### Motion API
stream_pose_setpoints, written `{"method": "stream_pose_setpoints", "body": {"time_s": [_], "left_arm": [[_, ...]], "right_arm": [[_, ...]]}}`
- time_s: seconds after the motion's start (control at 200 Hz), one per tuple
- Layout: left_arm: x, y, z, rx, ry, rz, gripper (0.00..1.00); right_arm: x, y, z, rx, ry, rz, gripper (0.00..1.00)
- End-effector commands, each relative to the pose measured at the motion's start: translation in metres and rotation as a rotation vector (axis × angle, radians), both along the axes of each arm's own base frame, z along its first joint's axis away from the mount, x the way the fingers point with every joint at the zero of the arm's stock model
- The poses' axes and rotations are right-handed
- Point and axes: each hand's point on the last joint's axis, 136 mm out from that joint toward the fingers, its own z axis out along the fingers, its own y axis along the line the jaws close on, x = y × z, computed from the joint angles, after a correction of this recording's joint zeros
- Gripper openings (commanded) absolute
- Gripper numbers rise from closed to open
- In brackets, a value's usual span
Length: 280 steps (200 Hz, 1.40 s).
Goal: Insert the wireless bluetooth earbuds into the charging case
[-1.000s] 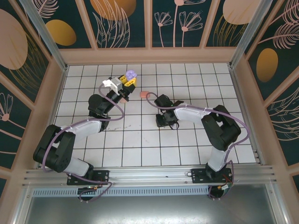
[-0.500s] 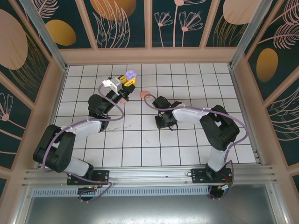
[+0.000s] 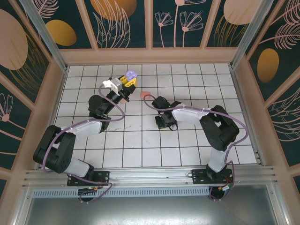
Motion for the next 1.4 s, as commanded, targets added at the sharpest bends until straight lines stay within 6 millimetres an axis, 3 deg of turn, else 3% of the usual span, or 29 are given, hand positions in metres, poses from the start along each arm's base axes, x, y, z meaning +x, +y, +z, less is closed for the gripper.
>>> {"method": "stream_pose_setpoints", "body": {"time_s": [0.0, 0.18, 0.44, 0.621, 0.741, 0.836, 0.976, 1.396], "left_arm": [[-0.008, 0.003, 0.008, -0.004, -0.063, 0.003, 0.0], [-0.017, 0.001, 0.009, 0.037, -0.135, -0.003, 0.0], [-0.025, -0.004, 0.01, 0.1, -0.237, -0.005, 0.0], [-0.018, -0.009, 0.001, 0.182, -0.249, 0.012, 0.0], [-0.015, -0.013, -0.002, 0.199, -0.24, 0.004, 0.0], [-0.014, -0.016, -0.004, 0.197, -0.221, -0.014, 0.0], [-0.011, -0.021, -0.004, 0.185, -0.185, -0.037, 0.0], [-0.005, -0.032, -0.003, 0.18, -0.105, -0.096, 0.0]], "right_arm": [[0.011, 0.01, 0.035, 0.049, -0.064, -0.007, 0.11], [0.035, 0.017, 0.107, 0.134, -0.208, -0.033, 0.11], [0.072, 0.021, 0.252, 0.336, -0.5, -0.047, 0.11], [0.078, 0.028, 0.347, 0.486, -0.71, -0.002, 0.11], [0.071, 0.037, 0.39, 0.608, -0.81, 0.063, 0.11], [0.064, 0.047, 0.408, 0.694, -0.847, 0.117, 0.12], [0.053, 0.063, 0.418, 0.794, -0.848, 0.193, 0.12], [0.026, 0.099, 0.392, 0.852, -0.816, 0.378, 0.12]]}}
